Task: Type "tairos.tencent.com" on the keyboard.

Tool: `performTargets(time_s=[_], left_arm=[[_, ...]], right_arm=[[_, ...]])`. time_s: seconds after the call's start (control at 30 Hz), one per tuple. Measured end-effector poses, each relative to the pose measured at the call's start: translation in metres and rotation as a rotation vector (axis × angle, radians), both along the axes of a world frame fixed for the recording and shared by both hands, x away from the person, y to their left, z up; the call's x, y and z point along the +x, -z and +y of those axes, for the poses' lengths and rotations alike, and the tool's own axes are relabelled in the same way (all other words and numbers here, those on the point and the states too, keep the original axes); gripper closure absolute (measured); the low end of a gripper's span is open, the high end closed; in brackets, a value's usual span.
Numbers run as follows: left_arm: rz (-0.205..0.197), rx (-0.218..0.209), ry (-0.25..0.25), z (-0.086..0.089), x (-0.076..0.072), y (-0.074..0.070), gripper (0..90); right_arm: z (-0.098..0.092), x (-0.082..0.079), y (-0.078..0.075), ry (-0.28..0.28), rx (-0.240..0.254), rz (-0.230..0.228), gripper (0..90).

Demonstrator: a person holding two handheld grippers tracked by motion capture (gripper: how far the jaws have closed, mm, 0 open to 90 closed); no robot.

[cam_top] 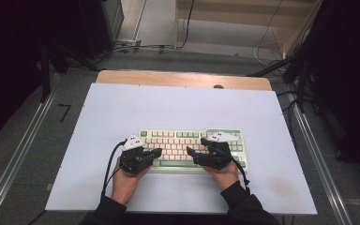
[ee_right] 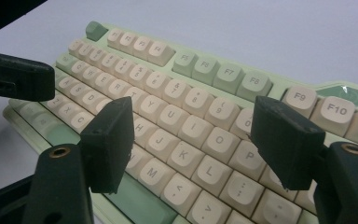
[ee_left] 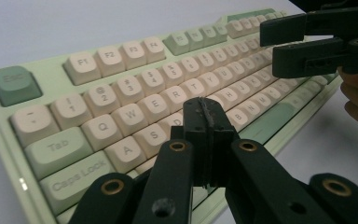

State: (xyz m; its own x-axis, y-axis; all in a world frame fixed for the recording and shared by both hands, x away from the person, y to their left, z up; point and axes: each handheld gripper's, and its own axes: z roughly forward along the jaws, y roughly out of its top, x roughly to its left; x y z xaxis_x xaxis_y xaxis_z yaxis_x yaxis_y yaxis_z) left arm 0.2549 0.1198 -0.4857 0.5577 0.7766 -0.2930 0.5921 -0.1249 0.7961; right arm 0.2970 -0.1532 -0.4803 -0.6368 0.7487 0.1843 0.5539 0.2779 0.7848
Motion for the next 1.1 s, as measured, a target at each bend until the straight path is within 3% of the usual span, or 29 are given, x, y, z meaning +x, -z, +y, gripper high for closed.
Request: performTargets(time_s=[0.23,0.6,0.9,1.1], left_arm=[[0.005,0.011,0.029,-0.009,0.005,0.002,90.0],[0.030,0.079,0.042,-0.021,0.008,0.008,90.0],[0.040,0.092,0.033,-0.022,0.008,0.010,90.0],[0.043,0.073,0.037,-0.022,0.008,0.011,90.0]], right_arm=[[-0.009,-0.002,0.000,0.022,0.005,0.001,28.8],[-0.017,-0.004,0.000,0.049,0.008,0.005,28.8],[-0.016,-0.004,0.001,0.046,0.001,0.006,28.7],[-0.015,-0.004,0.001,0.044,0.000,0.005,28.8]])
